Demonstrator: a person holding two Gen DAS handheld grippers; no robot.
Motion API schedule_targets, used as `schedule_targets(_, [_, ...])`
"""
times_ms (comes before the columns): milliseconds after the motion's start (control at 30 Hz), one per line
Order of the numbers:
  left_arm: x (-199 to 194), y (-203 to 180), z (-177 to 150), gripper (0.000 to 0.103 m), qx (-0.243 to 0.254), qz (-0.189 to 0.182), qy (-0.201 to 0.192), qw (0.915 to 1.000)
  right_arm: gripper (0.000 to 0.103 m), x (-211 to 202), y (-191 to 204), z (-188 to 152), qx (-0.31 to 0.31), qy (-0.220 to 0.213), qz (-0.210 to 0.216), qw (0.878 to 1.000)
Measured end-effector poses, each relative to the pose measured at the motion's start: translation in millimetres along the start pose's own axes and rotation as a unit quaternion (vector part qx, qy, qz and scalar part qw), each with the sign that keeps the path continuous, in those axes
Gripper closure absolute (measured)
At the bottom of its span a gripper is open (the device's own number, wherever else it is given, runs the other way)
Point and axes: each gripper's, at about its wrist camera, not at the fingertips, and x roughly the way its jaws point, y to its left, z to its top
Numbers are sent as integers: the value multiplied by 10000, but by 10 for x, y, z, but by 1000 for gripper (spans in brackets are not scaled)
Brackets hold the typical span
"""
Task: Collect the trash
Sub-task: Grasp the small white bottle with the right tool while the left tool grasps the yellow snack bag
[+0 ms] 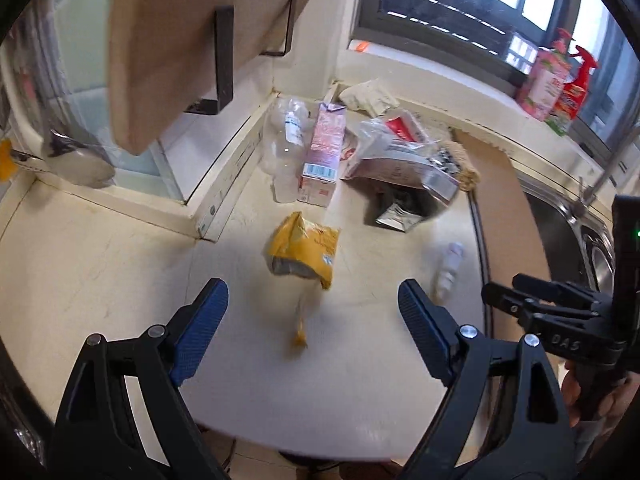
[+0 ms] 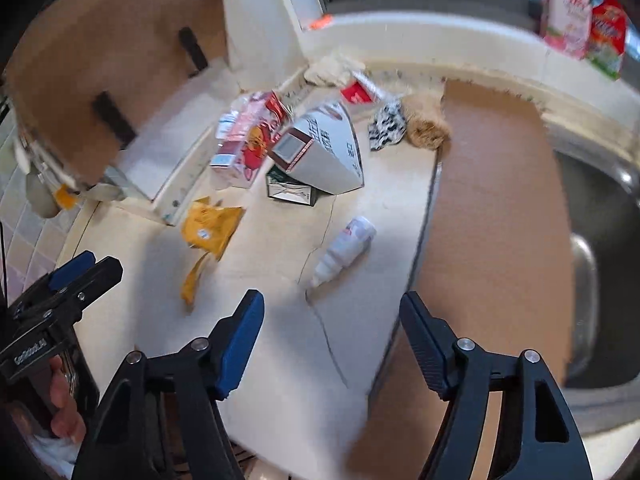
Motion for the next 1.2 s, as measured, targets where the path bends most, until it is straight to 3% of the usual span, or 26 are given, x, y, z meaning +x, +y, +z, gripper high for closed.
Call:
schedule_targets(200, [464, 8, 167, 17, -87, 148, 186, 9997, 49, 624, -60, 216, -2, 315, -30, 9995])
schedule_targets(533, [1118, -18, 286, 17, -15, 422, 515, 9978, 73, 1014, 15, 393, -470, 345, -187, 9981])
schedule_targets(667, [1307, -46, 274, 18, 7, 421, 686, 9968, 74, 1062, 42, 391, -628, 292, -168, 9975])
schedule_targets(900, [1489, -40, 206, 49, -243, 266, 1034, 9940, 75, 1077, -9, 385, -602, 322, 36, 9977])
schedule_targets(1200, [1375, -50, 171, 58, -439, 320, 925, 9942, 76, 987, -22, 337, -659, 288, 233, 9971])
